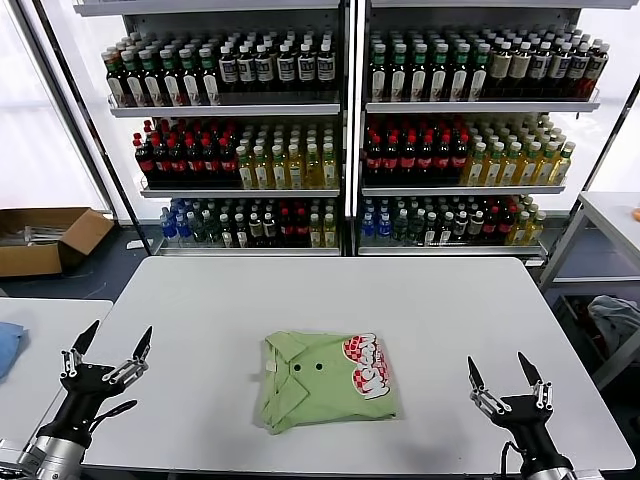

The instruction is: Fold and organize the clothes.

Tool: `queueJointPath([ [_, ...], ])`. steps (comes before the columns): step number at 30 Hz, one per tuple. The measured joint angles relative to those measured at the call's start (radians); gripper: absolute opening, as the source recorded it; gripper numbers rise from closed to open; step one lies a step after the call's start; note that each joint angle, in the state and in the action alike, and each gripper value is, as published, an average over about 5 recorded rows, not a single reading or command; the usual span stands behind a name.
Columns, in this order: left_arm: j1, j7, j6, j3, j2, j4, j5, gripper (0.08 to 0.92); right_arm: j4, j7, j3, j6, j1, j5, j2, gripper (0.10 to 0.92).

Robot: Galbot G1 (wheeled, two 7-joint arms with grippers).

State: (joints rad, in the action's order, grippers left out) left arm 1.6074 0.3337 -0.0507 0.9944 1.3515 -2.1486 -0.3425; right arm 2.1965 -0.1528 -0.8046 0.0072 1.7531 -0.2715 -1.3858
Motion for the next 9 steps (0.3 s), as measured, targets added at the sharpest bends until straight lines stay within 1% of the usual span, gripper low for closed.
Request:
queueJointPath([
  [9,-0.002,0.023,0.009,0.007,0.008,0.007,0.006,0.823,0.003,-0.005,-0.034,0.005,0.021,-0.007,-0.029,0.823],
])
